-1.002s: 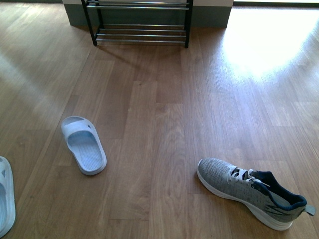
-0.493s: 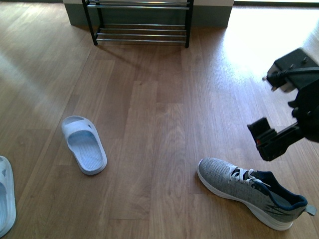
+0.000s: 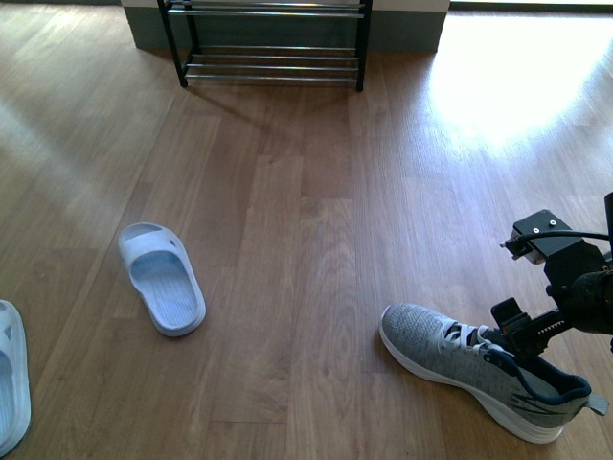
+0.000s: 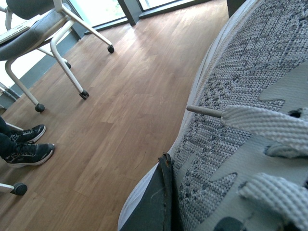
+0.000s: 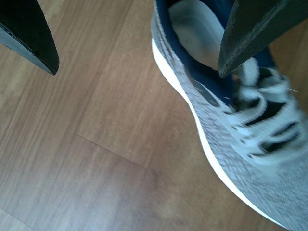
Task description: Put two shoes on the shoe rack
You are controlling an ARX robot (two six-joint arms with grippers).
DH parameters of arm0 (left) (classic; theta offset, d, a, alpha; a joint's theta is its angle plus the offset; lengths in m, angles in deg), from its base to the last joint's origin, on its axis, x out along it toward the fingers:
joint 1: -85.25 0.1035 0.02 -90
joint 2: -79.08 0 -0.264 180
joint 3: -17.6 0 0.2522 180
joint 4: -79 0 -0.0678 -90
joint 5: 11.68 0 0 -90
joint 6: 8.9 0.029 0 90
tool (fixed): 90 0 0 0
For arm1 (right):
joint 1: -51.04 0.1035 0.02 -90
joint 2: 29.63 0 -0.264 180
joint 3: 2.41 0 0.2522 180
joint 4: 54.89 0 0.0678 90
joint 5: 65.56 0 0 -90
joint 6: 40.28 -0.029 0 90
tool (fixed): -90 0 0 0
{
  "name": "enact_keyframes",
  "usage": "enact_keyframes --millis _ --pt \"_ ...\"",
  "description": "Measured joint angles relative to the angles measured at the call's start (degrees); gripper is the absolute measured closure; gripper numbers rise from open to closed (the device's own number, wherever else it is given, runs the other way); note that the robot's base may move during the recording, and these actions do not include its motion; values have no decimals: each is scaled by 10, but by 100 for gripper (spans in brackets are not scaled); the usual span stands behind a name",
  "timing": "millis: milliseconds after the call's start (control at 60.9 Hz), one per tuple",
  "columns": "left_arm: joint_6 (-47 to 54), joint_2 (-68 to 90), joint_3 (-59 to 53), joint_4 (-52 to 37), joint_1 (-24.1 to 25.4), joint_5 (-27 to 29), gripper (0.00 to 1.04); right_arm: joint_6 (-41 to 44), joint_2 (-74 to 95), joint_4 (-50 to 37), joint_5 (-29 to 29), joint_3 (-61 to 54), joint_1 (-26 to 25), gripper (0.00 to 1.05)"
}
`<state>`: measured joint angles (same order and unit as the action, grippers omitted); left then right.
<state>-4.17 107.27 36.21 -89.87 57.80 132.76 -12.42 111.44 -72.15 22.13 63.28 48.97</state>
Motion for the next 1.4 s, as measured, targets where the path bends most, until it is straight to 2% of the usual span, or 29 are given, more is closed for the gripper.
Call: enact_keyframes --millis 164,312,591,1133,1232,1396 --pt "0 0 0 0 0 0 103 26 26 18 -11 15 -34 9" --pt "0 0 0 0 0 0 103 35 37 14 -4 16 -44 9" --pt "0 0 0 0 0 0 103 35 45 49 30 20 -31 9" --pt "0 0 0 0 0 0 103 50 113 35 15 64 -2 9" --pt "0 0 0 0 0 0 103 39 119 39 24 77 13 31" --pt "0 0 0 0 0 0 103 27 123 44 32 83 24 56"
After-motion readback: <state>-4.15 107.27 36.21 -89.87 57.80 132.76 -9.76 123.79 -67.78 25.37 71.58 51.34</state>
